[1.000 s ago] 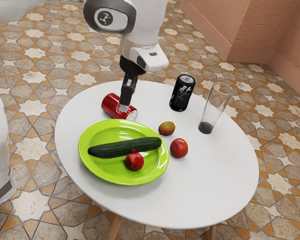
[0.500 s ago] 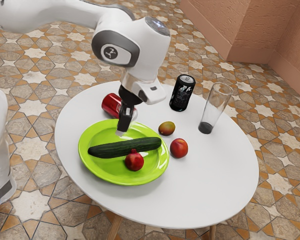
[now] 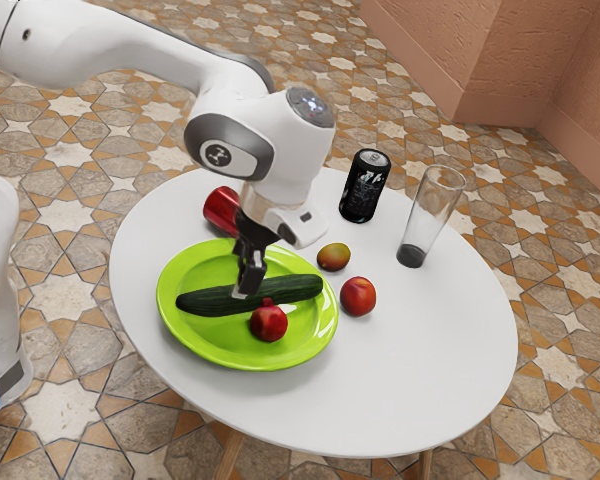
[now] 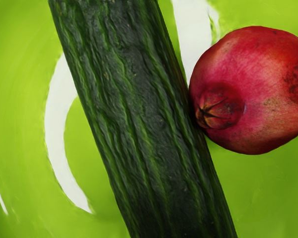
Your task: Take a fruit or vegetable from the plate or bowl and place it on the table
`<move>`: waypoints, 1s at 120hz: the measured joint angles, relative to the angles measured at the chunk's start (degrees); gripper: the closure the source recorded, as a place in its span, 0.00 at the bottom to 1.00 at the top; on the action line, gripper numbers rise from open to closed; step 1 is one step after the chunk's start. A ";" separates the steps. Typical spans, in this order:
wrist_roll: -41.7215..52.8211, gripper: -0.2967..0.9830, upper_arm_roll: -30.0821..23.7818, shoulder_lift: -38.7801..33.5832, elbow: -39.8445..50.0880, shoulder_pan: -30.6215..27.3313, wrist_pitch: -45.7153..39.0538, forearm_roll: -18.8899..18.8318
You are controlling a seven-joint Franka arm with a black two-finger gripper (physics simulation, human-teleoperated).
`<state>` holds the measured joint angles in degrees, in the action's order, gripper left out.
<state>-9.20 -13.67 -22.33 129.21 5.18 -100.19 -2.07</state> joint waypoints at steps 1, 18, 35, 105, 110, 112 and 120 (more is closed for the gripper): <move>-0.13 0.25 -0.01 0.11 0.06 -0.07 -0.15 -0.03; -2.06 0.25 -0.11 1.19 1.93 -0.39 -1.64 -0.29; -3.60 0.25 -0.09 1.96 2.18 -0.49 -3.05 -0.35; -7.64 0.37 -7.63 4.33 2.12 -8.23 -4.46 -4.31; -7.89 0.41 -7.65 4.33 2.12 -8.24 -4.42 -4.38; -7.99 0.42 -7.66 4.33 2.12 -8.24 -4.38 -4.40; -8.36 0.46 -7.66 4.33 2.07 -8.24 -4.21 -4.46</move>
<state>-17.55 -21.33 -18.00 131.29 -3.07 -104.40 -6.53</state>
